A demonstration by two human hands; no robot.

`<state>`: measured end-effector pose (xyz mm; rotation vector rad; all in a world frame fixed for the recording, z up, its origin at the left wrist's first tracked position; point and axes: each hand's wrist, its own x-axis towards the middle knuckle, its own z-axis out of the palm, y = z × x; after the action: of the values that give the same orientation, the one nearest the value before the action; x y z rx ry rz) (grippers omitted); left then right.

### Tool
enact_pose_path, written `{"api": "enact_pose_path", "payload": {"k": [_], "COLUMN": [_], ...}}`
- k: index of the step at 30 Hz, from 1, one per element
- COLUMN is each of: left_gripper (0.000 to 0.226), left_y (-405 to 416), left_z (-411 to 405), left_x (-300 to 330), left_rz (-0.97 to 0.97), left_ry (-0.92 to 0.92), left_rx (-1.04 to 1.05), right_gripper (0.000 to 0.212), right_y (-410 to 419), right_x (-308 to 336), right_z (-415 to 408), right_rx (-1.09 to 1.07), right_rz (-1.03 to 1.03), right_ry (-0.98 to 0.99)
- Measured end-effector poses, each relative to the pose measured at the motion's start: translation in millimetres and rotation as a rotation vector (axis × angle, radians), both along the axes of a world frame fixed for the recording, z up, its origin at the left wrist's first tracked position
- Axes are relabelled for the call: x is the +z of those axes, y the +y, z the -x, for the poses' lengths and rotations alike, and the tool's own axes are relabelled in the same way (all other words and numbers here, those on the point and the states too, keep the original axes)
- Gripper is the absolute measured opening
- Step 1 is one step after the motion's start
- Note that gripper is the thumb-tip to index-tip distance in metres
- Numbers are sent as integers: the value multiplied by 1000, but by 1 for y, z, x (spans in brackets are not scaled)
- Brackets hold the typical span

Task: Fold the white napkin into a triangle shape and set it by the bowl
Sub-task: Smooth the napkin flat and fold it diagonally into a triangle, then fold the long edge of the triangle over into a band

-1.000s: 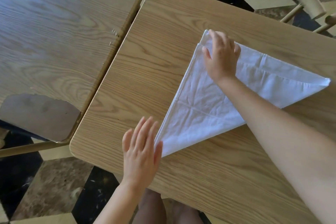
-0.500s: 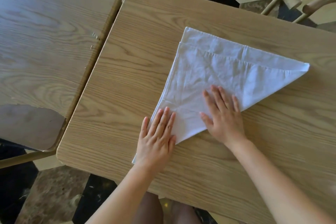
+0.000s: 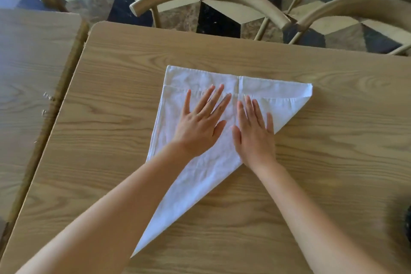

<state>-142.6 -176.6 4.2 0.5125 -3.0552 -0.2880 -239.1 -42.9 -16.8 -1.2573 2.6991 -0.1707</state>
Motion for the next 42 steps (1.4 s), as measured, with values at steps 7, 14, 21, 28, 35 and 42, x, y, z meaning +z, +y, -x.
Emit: {"api": "enact_pose_path", "payload": {"k": [7,14,21,28,35,42], "left_gripper": [60,71,74,60,48,12], "left_y": [-39,-60,-63,-78,-109,-120], "left_z": [7,-17,-16,12,56,61], "left_x": [-33,-34,-35,-18,3,21], "left_rz": [12,-6,-32,-25,26,31], "left_ry": [-109,-60,-79,4,-124,-77], "left_rx": [-145,325,314,188,114,59], "right_gripper": [73,70,59,53,58,12], "right_y": [40,68,54,44,11,2], "right_x": [-14,-10,-9,7,18,30], "right_z": [44,75,72,91,152,165], "right_rx": [-262,-306,-418,-359,-8,70], "right_rz": [-28,-81,6,134,-103,1], "right_ry": [2,49,54,114,-31,106]}}
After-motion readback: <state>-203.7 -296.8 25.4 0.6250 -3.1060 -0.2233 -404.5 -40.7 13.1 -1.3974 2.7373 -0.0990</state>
